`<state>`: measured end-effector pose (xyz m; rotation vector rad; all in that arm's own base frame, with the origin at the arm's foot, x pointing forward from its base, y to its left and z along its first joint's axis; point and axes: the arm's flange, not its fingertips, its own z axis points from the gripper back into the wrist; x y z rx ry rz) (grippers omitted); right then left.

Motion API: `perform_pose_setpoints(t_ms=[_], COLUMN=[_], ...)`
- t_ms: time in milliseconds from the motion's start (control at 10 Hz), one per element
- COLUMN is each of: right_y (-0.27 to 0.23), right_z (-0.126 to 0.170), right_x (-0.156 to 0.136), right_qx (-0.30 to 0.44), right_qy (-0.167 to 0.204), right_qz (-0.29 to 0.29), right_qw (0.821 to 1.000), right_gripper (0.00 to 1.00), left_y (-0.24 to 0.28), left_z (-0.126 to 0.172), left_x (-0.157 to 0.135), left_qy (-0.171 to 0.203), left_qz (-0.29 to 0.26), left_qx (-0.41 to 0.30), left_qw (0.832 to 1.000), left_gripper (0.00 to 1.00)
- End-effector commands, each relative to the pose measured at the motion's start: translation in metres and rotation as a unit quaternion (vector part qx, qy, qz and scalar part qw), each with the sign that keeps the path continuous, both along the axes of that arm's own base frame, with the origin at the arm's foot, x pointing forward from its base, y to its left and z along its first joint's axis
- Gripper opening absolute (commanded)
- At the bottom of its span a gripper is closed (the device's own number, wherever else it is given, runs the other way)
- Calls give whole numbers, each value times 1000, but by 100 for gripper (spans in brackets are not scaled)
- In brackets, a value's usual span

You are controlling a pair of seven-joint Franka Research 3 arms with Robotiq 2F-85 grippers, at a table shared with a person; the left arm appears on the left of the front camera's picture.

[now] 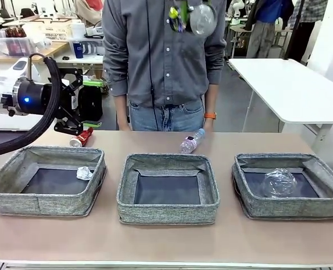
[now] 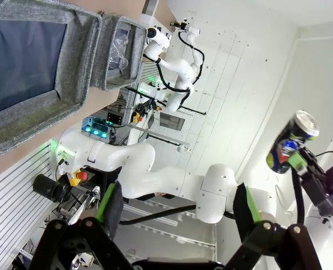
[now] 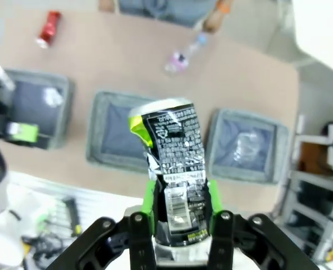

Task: Sort the waste into the appropriate baskets.
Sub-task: Pick up the waste item pointed out by the person.

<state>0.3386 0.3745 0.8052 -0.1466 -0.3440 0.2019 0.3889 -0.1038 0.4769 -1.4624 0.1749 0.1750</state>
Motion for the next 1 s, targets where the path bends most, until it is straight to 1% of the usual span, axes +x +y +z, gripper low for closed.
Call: perform_pose_setpoints(t_ms=[0,100,200,300,400,500,700,800,900], right_y=[21,17,5,5,8,12,32,19,19], right_z=[18,17,7,7,8,-8,-38,-5,-5], right_x=[9,11,1,1,6,10,16,11,11], right_qx=[34,54,15,15,30,50,54,38,38], right_qy=[-1,18,-2,-2,4,22,31,18,18], right_qz=[2,26,9,9,17,37,24,28,28], right_qw=[999,998,1000,1000,999,998,998,999,999], right_gripper=[40,40,40,40,40,40,40,40,40], left_y=[1,1,1,1,1,1,1,1,1], left_z=[2,2,2,2,2,2,2,2,2], left_x=[-1,-1,-1,-1,-1,-1,-1,-1,-1], left_qy=[1,1,1,1,1,1,1,1,1], left_qz=[1,1,1,1,1,1,1,1,1], left_qx=[3,3,3,3,3,3,3,3,3], left_qw=[1000,1000,1000,1000,1000,1000,1000,1000,1000], left_gripper=[100,100,100,100,100,100,100,100,100])
